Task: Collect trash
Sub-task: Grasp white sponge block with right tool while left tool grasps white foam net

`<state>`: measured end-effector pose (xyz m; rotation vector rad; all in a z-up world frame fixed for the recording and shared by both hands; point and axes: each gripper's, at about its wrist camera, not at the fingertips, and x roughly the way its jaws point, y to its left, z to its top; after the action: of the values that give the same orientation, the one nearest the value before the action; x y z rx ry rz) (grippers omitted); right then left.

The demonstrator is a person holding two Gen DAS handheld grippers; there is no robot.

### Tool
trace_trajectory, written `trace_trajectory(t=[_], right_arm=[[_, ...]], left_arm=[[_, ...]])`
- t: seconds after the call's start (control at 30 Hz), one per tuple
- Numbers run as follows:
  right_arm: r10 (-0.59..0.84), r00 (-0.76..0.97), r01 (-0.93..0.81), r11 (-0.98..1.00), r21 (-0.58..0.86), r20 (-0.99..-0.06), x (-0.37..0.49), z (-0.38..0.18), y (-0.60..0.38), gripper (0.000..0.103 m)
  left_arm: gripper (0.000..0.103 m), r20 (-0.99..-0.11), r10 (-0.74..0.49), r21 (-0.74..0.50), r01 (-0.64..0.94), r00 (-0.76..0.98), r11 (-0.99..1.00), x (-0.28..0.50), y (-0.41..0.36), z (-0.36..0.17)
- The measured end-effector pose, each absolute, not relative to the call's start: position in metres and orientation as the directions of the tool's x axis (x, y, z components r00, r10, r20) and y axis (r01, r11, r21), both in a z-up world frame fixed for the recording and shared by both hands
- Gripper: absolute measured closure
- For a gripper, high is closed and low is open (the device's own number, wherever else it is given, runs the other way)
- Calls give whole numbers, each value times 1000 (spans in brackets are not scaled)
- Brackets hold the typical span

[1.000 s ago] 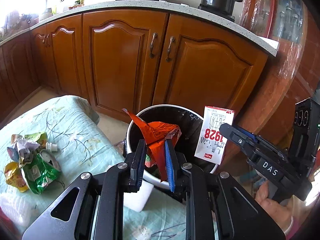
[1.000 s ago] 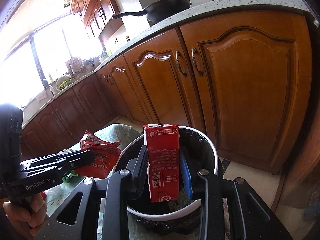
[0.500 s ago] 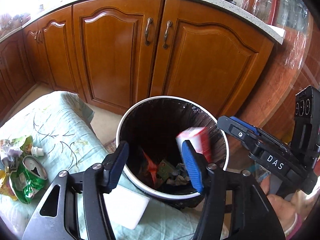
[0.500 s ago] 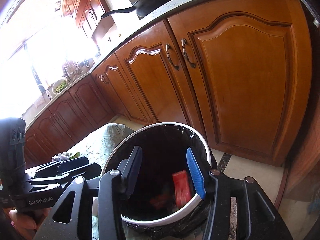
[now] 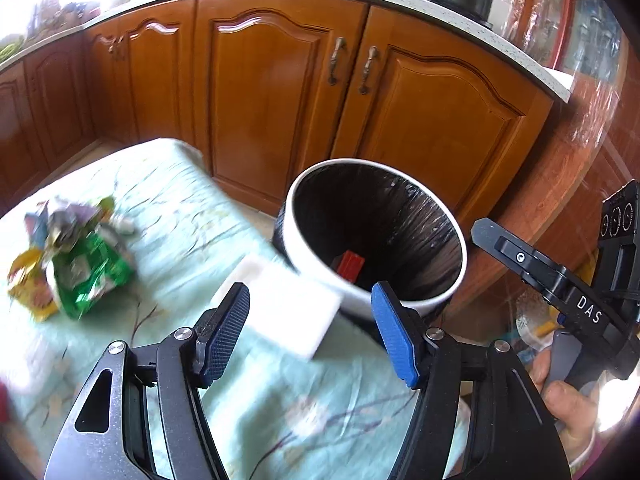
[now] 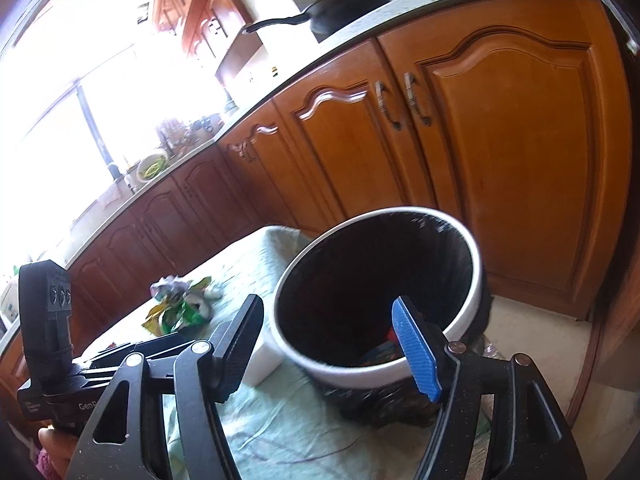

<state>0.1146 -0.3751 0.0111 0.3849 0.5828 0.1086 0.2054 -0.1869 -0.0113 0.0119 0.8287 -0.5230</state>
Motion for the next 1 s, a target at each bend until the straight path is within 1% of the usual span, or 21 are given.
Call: trace_trajectory(t=[0.1, 0.2, 0.23, 0.3, 0.5, 0.7, 0.83, 1.0], right_arm=[[254, 816, -47, 925, 378, -519, 114, 9, -357, 26], [300, 797, -104, 923, 370, -524, 115, 8, -339, 14], [316, 791, -123, 921, 370, -524, 115, 8, -333, 7], [333, 785, -151, 921, 360, -522, 113, 8, -321, 2], [358, 756, -229, 929, 290, -548, 113, 7, -286, 1], [387, 713, -310, 922, 232, -585, 122, 5, -259, 1], [390, 680, -382, 911, 154, -621, 135, 5, -240, 2], [353, 643, -444, 895, 44, -680, 161, 1, -222, 2]], left_arm=[[38, -708, -423, -204, 410, 565, 889, 194, -164, -15], [37, -710, -404, -219, 364, 577, 905, 183, -139, -17], [36, -710, -396, -222, 349, 582, 910, 181, -132, -17], [34, -710, -382, -232, 315, 592, 920, 175, -113, -17], [29, -710, -339, -251, 229, 616, 941, 164, -67, -19], [29, -709, -315, -281, 157, 631, 947, 160, -30, -22], [28, -709, -295, -286, 121, 641, 951, 160, -13, -23], [26, -718, -258, -298, 49, 647, 953, 169, 7, -23]])
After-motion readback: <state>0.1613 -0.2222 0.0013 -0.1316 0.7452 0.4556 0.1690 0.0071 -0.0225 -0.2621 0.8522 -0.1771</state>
